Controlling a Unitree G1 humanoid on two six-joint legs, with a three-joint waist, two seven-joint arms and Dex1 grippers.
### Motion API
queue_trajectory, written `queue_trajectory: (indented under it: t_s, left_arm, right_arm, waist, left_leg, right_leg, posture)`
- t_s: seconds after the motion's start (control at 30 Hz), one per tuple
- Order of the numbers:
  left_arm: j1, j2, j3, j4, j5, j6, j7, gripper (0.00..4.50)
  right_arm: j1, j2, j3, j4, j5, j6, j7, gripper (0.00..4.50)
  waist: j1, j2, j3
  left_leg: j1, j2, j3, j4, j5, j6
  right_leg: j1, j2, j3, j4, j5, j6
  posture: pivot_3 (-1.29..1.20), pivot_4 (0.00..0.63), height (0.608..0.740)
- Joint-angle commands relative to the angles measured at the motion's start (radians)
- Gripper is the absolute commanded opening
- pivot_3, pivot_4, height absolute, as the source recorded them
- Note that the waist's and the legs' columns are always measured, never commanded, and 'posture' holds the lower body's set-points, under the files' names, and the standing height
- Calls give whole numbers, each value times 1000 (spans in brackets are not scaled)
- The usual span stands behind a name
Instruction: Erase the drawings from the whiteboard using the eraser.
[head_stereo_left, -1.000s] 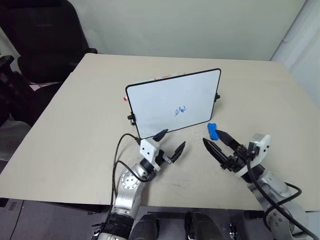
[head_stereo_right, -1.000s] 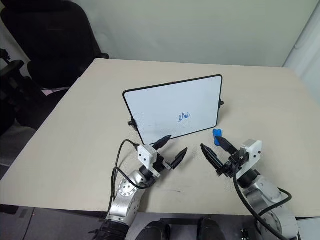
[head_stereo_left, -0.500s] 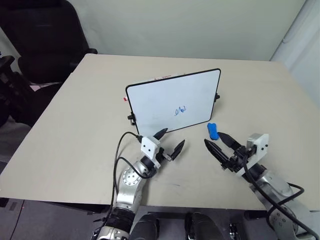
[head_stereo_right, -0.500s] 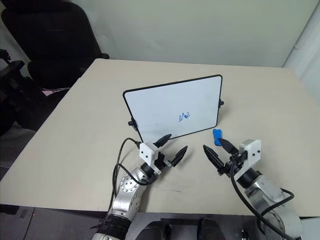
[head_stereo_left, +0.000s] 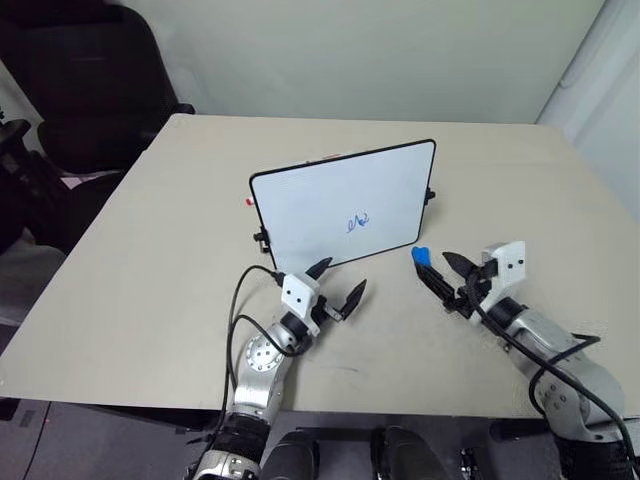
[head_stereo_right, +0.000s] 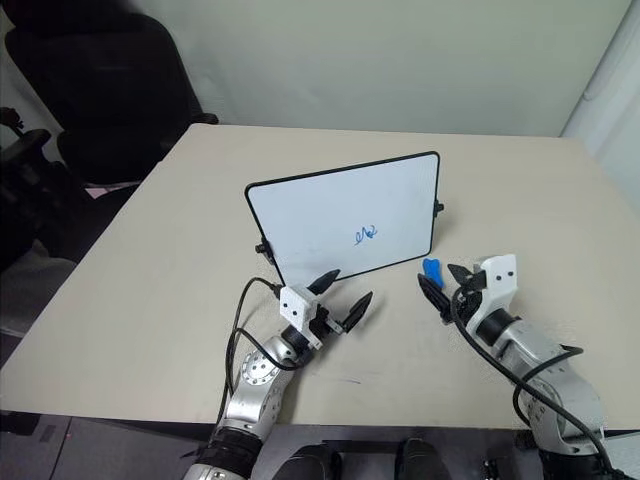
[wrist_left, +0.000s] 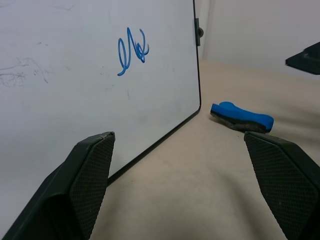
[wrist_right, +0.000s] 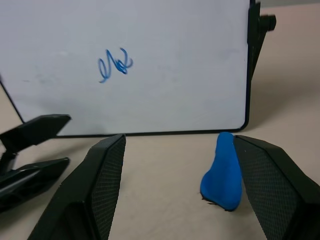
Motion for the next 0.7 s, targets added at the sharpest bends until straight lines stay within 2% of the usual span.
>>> queue_trajectory:
  t_s: [0.03,0.33,0.5,0.7]
  left_arm:
    - [33,-8,-11,0,1,-12,2,4500]
    - [57,3,-7,-40,0,-3,6,4500]
    - [71,5,-11,-62,2,4,10,4500]
    - [88,6,-5,-86,5,0,27,4500]
  right_arm:
    - [-65,-8,24,38,-47,40,-32,3618]
    - [-264,10,84,238,-139,241,-85,3618]
    - [-315,10,81,252,-149,361,-104,3618]
    - [-307,-11,94,204,-155,411,-81,3618]
  waist:
    - [0,1,-1]
    - [-1,3,-1]
    - [0,4,-1]
    - [1,4,-1]
  left_leg:
    - [0,0,0,0,0,0]
    - [1,1,0,-2,-4,-1]
    - [1,1,0,-7,-6,-2]
    - [2,1,0,-11,-7,-4]
  right_leg:
    - [0,0,0,0,0,0]
    - [-1,0,0,0,1,-8]
    - [-2,0,0,0,0,-6]
    - [-3,0,0,0,0,-6]
  posture:
    - [0,150,740]
    - [0,150,740]
    - [0,150,740]
    - [0,150,740]
